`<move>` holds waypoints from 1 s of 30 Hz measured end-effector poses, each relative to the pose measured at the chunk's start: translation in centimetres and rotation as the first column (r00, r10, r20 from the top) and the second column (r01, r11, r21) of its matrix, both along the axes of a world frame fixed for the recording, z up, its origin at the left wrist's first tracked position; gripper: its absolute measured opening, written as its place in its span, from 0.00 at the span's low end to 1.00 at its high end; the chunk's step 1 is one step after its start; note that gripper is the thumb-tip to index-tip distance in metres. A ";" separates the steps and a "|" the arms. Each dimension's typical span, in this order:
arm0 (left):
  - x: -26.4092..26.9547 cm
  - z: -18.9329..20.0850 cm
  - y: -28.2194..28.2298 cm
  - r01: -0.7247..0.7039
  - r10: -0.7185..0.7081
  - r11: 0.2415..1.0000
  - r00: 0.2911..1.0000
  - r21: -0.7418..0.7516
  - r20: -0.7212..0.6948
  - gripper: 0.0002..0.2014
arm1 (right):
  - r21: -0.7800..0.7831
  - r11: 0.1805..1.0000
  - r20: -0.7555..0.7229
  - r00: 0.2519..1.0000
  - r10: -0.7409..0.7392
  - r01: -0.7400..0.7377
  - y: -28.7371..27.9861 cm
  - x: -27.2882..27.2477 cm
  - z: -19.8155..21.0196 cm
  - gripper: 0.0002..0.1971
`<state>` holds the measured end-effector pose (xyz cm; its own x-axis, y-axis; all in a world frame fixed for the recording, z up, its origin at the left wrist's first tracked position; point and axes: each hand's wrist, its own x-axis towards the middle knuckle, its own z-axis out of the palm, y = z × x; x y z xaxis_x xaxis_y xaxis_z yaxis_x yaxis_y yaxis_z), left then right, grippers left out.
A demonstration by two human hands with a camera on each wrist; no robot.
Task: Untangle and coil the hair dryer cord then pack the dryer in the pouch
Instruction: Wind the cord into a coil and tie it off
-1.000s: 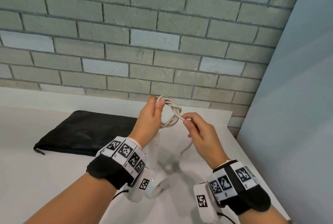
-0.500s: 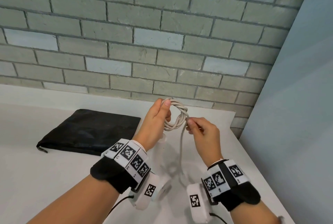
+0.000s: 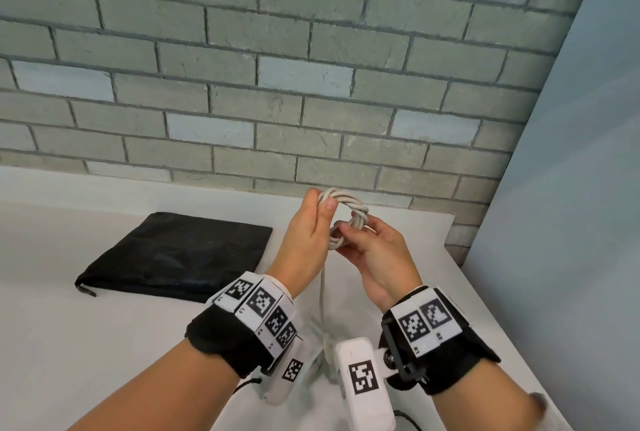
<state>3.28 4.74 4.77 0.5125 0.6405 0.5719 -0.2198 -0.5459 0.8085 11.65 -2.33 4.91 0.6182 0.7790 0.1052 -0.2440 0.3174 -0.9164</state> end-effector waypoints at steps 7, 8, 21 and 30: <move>0.1 -0.1 -0.4 -0.009 0.009 0.999 1.000 0.030 0.005 0.09 | 0.009 0.989 -0.059 0.987 0.148 -0.148 -0.3 0.0 0.1 0.09; 0.1 -0.1 -0.4 -0.018 0.018 0.999 1.000 0.032 0.005 0.09 | 0.036 0.983 -0.085 0.980 0.181 -0.178 -0.4 0.0 0.2 0.10; 0.4 -0.2 -0.7 -0.025 0.028 0.998 0.999 0.059 -0.044 0.09 | -0.022 1.000 0.085 0.996 -0.003 0.005 0.3 -0.5 0.0 0.22; 0.9 -0.6 -0.7 -0.113 0.124 0.982 0.990 0.149 -0.065 0.09 | -0.080 0.988 -0.009 0.991 0.132 -0.132 -1.4 0.7 0.9 0.22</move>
